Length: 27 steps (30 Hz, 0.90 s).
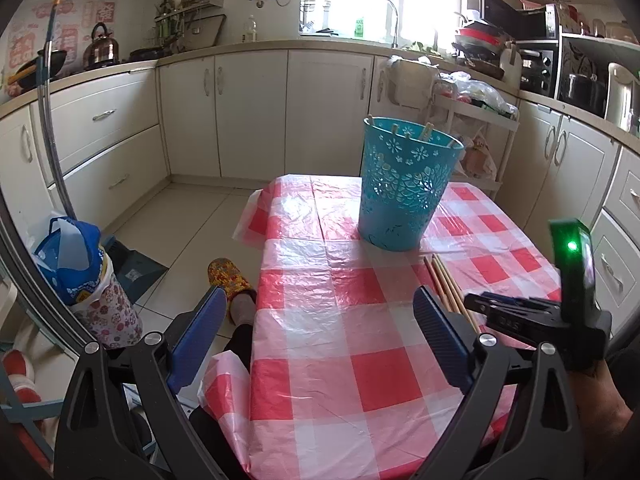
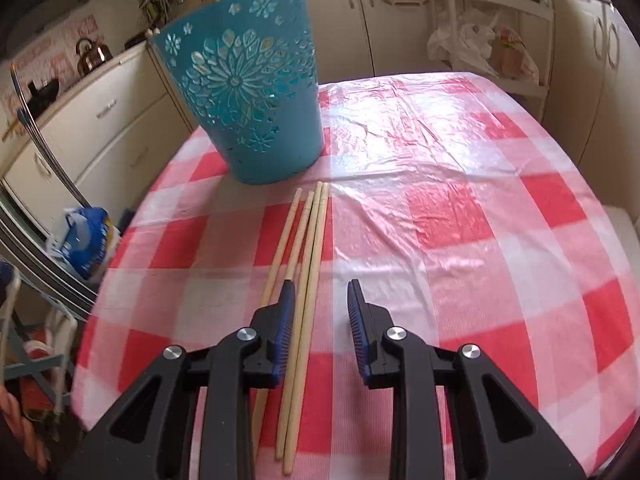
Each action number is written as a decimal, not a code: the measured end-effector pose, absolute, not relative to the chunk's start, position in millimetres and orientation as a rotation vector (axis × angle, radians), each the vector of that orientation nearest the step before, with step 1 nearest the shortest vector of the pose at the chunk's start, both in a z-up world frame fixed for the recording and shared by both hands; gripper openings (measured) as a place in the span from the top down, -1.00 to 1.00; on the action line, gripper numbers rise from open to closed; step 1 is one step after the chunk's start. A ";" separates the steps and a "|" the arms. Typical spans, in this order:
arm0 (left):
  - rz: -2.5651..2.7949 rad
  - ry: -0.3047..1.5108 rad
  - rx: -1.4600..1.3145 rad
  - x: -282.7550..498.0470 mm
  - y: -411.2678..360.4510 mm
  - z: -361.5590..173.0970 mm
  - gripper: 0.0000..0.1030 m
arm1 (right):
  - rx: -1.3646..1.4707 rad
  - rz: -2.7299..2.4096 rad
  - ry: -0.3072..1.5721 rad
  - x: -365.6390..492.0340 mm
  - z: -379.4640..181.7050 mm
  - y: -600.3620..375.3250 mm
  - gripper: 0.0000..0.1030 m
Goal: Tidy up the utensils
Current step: 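Move both open tools back down to the remaining wooden sticks, then close the left tool on one wooden stick while the right tool grasps another stick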
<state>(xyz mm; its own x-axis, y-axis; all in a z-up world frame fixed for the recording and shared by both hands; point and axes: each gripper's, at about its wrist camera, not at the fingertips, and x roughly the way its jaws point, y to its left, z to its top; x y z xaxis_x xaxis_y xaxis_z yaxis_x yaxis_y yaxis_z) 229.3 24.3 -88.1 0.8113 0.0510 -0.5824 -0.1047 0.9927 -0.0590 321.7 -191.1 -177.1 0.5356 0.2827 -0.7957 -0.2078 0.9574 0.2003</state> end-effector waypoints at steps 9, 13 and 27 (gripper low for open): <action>-0.007 0.693 -0.072 272.6 -17.0 -109.1 -0.76 | 0.163 0.313 0.974 331.8 -179.9 -204.7 0.50; -0.017 0.752 -0.079 303.3 -33.6 -128.6 -0.76 | 0.100 0.311 0.978 335.8 -178.9 -199.9 0.51; -0.022 0.878 0.019 365.5 -74.2 -170.4 -0.75 | 0.011 0.322 1.016 333.4 -178.3 -219.7 0.73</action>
<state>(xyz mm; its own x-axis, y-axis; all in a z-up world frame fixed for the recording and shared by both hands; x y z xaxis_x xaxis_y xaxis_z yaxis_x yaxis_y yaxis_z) 365.5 -74.2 -170.4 0.6389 -0.0116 -0.7692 0.0269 0.9996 0.0072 333.4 -219.7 -178.3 0.4839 0.2695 -0.8326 -0.2590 0.9529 0.1579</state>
